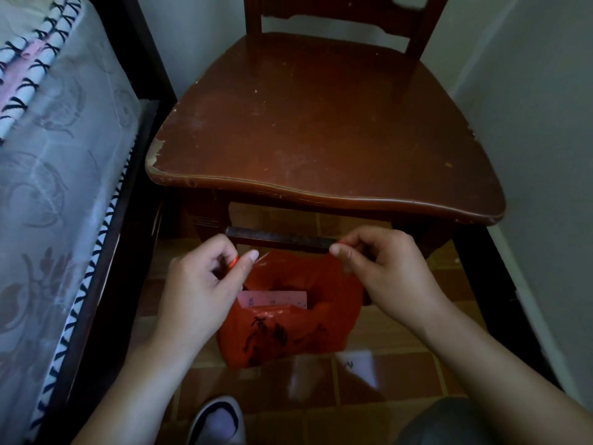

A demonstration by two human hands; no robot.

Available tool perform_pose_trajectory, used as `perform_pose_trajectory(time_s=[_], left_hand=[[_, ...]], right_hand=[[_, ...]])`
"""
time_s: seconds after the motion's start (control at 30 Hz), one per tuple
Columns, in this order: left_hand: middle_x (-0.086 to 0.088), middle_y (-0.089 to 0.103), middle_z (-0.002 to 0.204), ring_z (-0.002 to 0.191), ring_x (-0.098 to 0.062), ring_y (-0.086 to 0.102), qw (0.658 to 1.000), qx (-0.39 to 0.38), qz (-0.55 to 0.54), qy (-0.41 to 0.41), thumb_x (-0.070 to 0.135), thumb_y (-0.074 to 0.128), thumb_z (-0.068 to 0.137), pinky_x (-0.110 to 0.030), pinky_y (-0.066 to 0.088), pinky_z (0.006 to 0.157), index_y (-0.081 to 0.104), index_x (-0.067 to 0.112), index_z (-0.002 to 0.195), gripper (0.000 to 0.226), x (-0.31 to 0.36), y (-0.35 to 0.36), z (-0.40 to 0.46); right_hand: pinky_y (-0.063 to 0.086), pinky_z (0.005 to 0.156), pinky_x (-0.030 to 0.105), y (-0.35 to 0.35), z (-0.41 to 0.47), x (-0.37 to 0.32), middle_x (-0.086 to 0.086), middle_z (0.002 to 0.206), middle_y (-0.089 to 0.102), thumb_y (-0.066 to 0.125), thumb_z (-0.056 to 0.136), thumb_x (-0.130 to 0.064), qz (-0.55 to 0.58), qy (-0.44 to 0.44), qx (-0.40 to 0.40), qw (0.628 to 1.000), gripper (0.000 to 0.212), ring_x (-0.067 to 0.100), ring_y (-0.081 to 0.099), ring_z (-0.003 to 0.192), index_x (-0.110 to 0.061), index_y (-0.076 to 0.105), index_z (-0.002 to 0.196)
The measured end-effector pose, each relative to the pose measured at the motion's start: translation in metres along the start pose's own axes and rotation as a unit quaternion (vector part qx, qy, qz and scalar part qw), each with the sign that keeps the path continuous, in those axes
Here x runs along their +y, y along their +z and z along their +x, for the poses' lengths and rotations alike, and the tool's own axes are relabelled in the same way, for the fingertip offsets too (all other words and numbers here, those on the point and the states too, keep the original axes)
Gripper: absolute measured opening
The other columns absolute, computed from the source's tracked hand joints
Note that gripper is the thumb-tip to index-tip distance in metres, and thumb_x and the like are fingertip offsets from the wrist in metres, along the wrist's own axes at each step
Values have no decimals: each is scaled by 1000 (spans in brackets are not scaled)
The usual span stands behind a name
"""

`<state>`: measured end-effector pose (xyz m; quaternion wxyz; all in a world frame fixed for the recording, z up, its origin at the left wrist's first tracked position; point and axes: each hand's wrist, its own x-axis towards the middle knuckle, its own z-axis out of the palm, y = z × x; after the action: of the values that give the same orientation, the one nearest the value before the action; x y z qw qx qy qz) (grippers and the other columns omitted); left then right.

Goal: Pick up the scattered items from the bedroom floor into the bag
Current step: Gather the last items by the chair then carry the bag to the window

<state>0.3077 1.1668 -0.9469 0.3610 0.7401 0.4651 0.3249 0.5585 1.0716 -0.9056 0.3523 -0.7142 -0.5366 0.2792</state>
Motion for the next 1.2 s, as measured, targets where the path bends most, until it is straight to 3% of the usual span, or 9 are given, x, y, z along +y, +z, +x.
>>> perform_pose_trajectory(time_s=[0.17,0.33,0.43,0.53,0.73,0.93,1.03,1.13,1.2], left_hand=[[-5,67,64,62,-17,70,996,10,-77,-40,23,77,92,-35,55,64,59,13,79,24,7,10,-4],[5,73,83,82,-16,72,999,2,-30,-25,17,74,94,-45,60,74,70,27,94,11,-6,9,-2],[11,71,84,81,-10,70,999,30,28,-9,30,73,96,-44,60,68,72,28,94,2,-13,4,0],[7,68,70,64,-16,67,996,42,71,-31,52,61,94,-46,57,58,68,25,85,29,-20,-1,1],[1,65,68,65,-23,64,998,60,3,0,32,65,103,-44,52,58,64,17,82,26,-9,-1,-1],[3,65,68,61,-19,65,997,48,54,-2,42,66,97,-46,52,54,64,21,78,28,-16,4,3],[5,65,75,70,-18,67,996,75,55,15,31,71,96,-46,54,60,65,22,80,19,-14,6,8],[6,64,76,72,-17,67,995,86,43,36,29,72,97,-44,54,62,66,22,79,20,-7,11,8],[6,64,76,73,-15,65,995,82,25,60,28,69,96,-41,53,63,67,19,78,20,0,14,8]], right_hand=[[44,51,29,5,1,-3,-1,70,63,63,104,-28,30,8,-7,999,10,11,55,55,-28,68,95],[54,58,55,9,7,4,7,77,68,58,105,-34,-13,40,-2,999,10,26,67,64,-30,64,97],[58,56,50,7,8,5,-1,71,69,62,102,-42,-125,45,-7,991,14,16,67,57,-31,64,94],[57,53,50,4,6,0,2,72,69,63,102,-37,-75,31,23,996,14,18,66,56,-30,65,90],[51,53,49,3,2,-9,0,81,68,59,105,-16,9,11,34,999,15,26,62,63,-28,67,102],[57,65,21,0,3,3,-16,92,66,67,100,-19,-133,40,-14,990,24,0,66,76,-29,63,122],[63,65,33,-7,4,10,-12,80,72,71,97,-27,-176,74,-13,982,5,4,70,69,-31,73,101],[63,61,39,-16,3,13,-9,70,73,70,97,-38,-188,102,-27,977,15,9,69,59,-33,72,83],[62,63,47,-24,1,6,-5,71,73,70,97,-41,-132,104,-24,985,19,14,71,62,-32,71,80]])
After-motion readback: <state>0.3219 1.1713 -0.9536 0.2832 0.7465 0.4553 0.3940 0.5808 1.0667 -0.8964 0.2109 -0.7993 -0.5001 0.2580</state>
